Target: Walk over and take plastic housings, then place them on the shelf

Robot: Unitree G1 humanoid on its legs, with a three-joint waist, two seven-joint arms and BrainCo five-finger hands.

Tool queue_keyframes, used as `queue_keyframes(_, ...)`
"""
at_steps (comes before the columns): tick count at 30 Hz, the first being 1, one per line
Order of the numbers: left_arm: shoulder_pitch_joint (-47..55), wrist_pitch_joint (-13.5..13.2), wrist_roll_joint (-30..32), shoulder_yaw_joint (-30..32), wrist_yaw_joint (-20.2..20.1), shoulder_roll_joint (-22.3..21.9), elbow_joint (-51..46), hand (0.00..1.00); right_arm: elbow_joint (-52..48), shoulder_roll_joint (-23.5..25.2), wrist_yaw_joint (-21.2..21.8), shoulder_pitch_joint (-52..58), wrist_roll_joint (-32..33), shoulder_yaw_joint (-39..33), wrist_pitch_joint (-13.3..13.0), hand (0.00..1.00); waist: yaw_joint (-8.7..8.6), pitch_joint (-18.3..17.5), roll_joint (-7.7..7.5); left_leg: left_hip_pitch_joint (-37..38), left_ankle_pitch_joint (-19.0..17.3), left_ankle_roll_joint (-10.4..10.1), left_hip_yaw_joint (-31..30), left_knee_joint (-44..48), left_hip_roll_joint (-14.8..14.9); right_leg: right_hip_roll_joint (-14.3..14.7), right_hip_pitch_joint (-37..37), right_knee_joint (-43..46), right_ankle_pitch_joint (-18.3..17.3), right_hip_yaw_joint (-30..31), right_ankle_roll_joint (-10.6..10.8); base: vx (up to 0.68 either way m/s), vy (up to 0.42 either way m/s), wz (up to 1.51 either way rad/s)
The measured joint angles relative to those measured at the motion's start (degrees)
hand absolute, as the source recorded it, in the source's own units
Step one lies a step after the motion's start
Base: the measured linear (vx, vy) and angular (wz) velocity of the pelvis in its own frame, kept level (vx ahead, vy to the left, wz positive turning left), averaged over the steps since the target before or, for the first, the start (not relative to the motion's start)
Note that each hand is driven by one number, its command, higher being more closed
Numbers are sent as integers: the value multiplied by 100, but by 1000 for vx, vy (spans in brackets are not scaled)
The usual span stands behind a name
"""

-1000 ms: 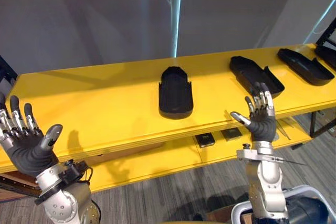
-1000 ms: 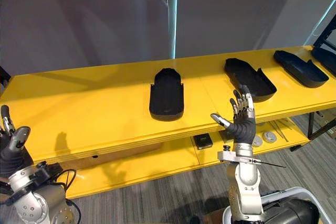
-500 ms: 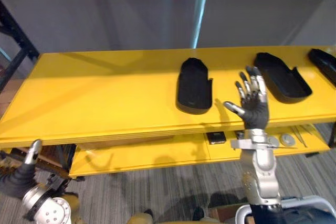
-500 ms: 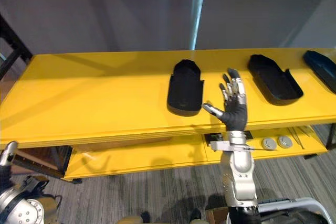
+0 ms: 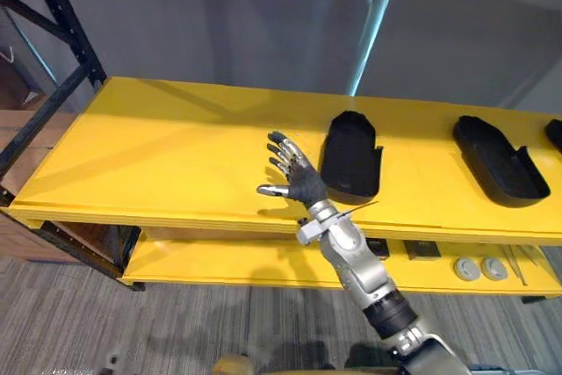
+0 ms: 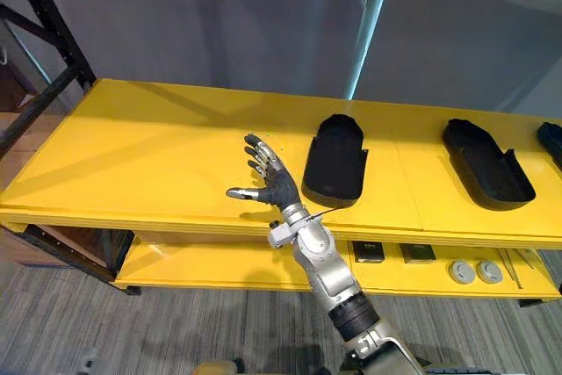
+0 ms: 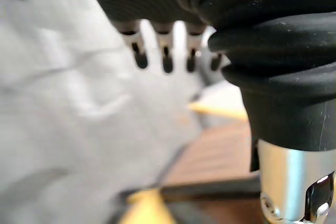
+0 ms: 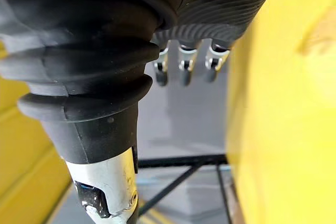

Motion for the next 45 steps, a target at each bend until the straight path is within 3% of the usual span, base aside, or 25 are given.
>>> queue_keyframes(1,11,38,-6,-98,-152,-3,120,0,65,36,-79,-19,-2,3,-1,0,7,16,25,-10,-2,-3,-6,20,3,4,1,1,-1,0,-1,-54,-9,0)
queue_keyframes(3,56,271,-203,-523,-804,-20,483,0,356,210,-353,-114,-20,47,-12,0,0,82,132,-11,-3,-4,3,41,14,11,0,14,-9,6,-12,-55,-5,-2)
queue_keyframes(6,48,373,-345,-1271,-1726,-34,756,0,772,447,-884,-246,-272,43,-60,0,2,206,340,-31,7,-16,13,43,31,14,-55,75,-44,9,-51,-65,-3,-2)
queue_keyframes(10,-177,311,-622,-1822,-2326,83,755,0,998,511,-1333,-614,-655,-48,-276,0,-15,470,613,-331,91,-20,13,126,31,-46,-476,421,-108,18,-23,-62,3,1)
queue_keyframes(13,-384,208,-816,-2281,-2572,250,746,0,1004,512,-1465,-946,-858,-183,-284,0,-19,769,754,-431,121,-21,31,160,21,-97,-725,734,-220,53,-15,-71,5,-1)
queue_keyframes(17,-676,181,-1075,-2576,-2650,465,732,0,991,512,-1457,-1382,-921,-209,-284,0,-35,1158,733,-650,140,-35,125,344,38,-128,-1110,1101,-312,186,-45,-19,-5,-9)
queue_keyframes(24,-882,121,-1332,-2873,-2665,587,720,0,835,508,-1494,-1480,-1046,-224,-282,0,-178,1455,836,-920,141,-32,183,449,-31,-258,-1578,1534,-461,313,-56,-9,-1,-3)
queue_keyframes(35,-1083,101,-1353,-3151,-2670,703,917,0,831,122,-1710,-1732,-1328,-760,-286,0,-217,1577,971,-999,138,-31,299,531,-19,-278,-1805,1817,-562,440,-78,-16,-2,-5)
queue_keyframes(45,-1095,126,-1490,-3245,-2656,764,956,0,828,-249,-1408,-1747,-1116,-1099,-574,0,-335,1594,976,-995,132,-26,352,536,9,-254,-1816,1804,-555,469,-72,1,0,-1)
